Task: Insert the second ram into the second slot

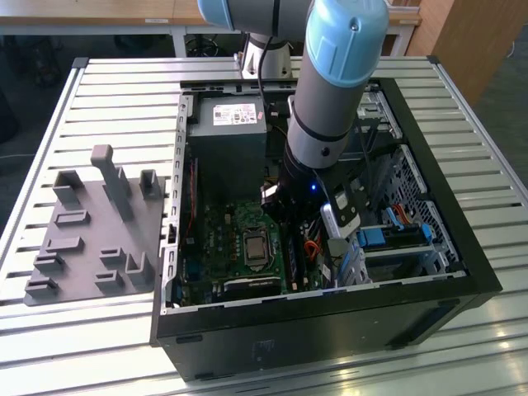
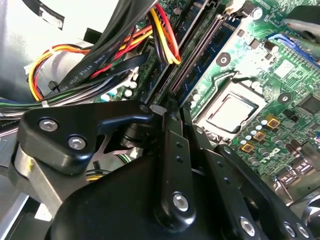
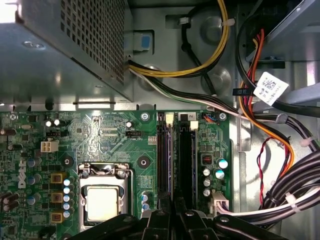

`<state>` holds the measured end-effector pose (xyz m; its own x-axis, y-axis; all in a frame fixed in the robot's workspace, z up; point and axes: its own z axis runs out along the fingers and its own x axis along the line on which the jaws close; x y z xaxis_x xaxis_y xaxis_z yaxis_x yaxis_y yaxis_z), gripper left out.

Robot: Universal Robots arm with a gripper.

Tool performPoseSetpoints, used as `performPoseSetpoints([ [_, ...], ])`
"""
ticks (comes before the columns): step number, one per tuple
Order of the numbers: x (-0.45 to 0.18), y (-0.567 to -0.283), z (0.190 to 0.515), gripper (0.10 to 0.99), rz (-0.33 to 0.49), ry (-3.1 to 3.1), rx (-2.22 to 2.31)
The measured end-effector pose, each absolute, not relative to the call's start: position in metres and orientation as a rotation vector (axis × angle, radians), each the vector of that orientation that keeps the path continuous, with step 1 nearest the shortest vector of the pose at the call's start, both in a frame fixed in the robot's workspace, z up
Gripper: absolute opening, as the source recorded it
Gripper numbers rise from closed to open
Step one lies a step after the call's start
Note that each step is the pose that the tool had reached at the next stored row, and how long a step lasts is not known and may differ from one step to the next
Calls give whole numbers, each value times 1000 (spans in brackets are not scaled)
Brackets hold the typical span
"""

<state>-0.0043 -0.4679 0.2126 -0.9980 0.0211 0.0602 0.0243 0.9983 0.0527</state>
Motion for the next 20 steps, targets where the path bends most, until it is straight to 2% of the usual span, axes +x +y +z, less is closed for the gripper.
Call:
performPoseSetpoints([
  [20,-4,-468,206,137,-81,-3078,-32],
])
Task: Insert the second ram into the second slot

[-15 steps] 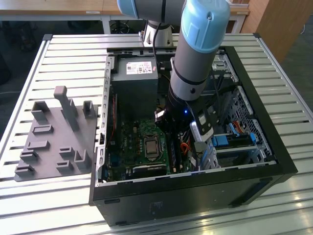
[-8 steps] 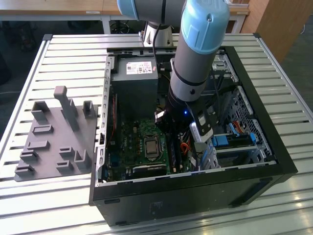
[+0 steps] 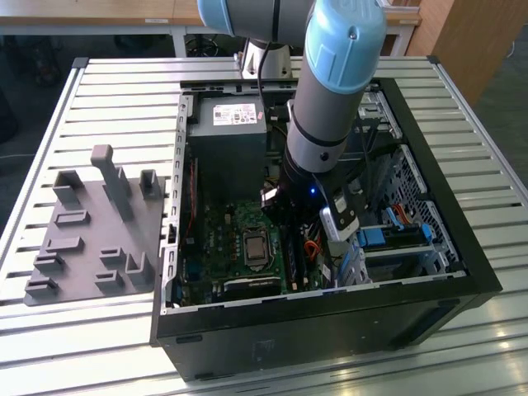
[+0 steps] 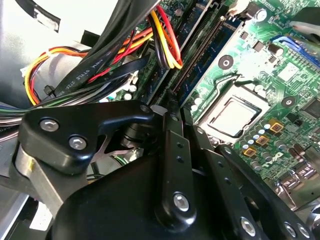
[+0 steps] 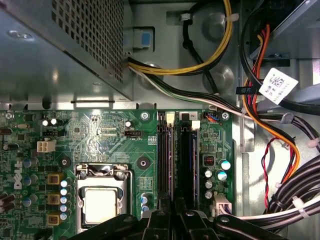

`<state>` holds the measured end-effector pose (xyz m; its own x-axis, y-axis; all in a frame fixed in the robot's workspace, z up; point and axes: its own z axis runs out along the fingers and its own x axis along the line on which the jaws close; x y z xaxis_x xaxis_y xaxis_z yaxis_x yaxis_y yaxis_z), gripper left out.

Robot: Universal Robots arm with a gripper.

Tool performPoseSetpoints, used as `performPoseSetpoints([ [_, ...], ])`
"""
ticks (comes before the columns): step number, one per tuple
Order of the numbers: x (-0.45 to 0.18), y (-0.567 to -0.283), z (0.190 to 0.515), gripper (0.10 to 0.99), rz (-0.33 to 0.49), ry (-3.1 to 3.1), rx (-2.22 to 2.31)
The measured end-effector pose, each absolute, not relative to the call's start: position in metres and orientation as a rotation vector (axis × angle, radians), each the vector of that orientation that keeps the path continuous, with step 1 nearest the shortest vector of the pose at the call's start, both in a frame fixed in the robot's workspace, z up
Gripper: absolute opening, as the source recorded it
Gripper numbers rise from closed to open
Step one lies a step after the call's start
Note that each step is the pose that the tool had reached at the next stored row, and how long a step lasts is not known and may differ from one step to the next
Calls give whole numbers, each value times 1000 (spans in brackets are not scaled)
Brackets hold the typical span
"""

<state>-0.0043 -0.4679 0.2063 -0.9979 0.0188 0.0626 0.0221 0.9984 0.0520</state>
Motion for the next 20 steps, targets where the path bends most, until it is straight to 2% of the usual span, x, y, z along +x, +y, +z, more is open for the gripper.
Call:
performPoseSetpoints([
  [7,-4,-468,206,145,-82,-3078,-31],
  [8,-4,-468,206,204,-81,-3078,-32],
  [9,-4,-468,206,204,-81,-3078,-31],
  [10,-4,-468,206,271,-81,-3078,-32],
  [20,-4,-468,218,271,-81,-3077,-32],
])
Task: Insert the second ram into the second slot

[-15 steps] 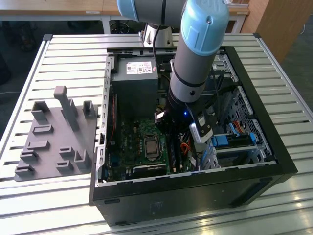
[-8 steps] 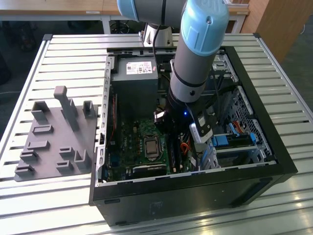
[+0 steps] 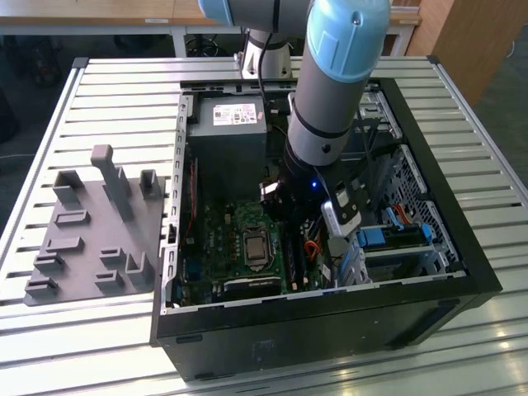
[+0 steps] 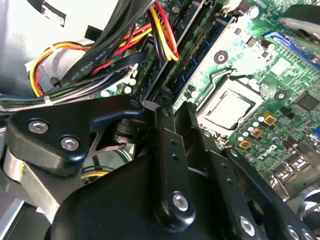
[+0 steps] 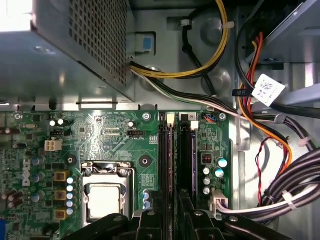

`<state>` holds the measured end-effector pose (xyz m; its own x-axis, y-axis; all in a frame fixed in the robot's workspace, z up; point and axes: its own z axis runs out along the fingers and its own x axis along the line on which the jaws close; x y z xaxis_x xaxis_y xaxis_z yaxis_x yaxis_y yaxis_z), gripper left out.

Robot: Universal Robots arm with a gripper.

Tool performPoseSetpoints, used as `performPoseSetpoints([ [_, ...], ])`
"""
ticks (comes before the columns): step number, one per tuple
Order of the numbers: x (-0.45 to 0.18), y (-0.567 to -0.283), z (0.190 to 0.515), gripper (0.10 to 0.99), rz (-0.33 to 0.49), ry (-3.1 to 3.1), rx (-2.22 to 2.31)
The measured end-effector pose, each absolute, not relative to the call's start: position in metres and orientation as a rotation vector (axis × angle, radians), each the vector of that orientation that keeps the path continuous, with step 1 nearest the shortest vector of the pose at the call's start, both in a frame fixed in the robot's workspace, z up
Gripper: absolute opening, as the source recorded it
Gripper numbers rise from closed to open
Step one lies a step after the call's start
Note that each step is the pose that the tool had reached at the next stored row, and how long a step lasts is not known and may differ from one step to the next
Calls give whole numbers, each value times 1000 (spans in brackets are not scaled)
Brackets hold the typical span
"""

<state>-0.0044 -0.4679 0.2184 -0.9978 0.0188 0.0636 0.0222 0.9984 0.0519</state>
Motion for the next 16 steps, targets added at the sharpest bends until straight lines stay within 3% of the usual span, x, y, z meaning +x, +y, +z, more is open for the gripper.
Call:
performPoseSetpoints([
  [5,-4,-468,223,255,-81,-3077,-32],
  [6,-4,-468,223,192,-81,-3077,-31],
  [8,-4,-468,222,192,-81,-3077,-32],
  [9,-4,-468,222,122,-81,-3077,-32],
  [16,-4,-468,219,122,-80,-3077,-32],
])
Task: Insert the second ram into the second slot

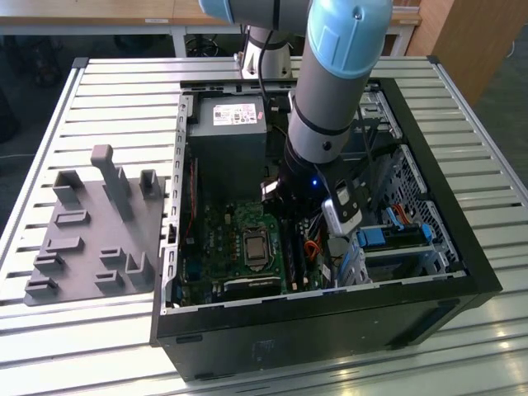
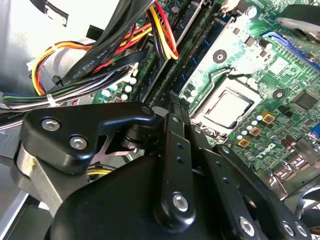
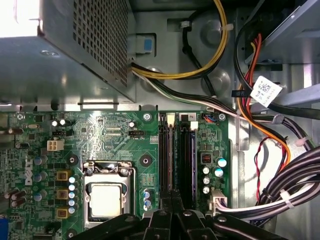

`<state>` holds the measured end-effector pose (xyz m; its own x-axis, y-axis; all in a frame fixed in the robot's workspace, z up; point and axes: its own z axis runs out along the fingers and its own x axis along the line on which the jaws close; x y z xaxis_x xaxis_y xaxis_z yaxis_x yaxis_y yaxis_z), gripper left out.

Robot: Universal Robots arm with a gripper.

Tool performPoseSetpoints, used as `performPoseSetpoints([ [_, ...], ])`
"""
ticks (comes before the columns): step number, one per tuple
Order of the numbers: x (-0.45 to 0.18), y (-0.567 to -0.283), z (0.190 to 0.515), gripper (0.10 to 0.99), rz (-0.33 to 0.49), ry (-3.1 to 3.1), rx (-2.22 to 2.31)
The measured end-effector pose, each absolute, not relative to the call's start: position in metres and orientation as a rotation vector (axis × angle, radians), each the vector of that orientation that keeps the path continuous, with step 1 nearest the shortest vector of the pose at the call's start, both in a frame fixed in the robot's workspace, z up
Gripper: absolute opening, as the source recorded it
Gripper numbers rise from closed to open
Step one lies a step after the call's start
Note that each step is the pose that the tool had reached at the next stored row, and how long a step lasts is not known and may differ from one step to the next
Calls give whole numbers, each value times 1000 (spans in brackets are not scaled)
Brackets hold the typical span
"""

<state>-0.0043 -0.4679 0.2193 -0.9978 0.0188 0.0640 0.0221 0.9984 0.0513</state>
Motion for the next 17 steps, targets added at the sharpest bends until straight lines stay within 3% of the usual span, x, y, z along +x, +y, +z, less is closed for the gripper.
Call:
performPoseSetpoints([
  [17,-4,-468,228,122,-83,-3077,-31],
])
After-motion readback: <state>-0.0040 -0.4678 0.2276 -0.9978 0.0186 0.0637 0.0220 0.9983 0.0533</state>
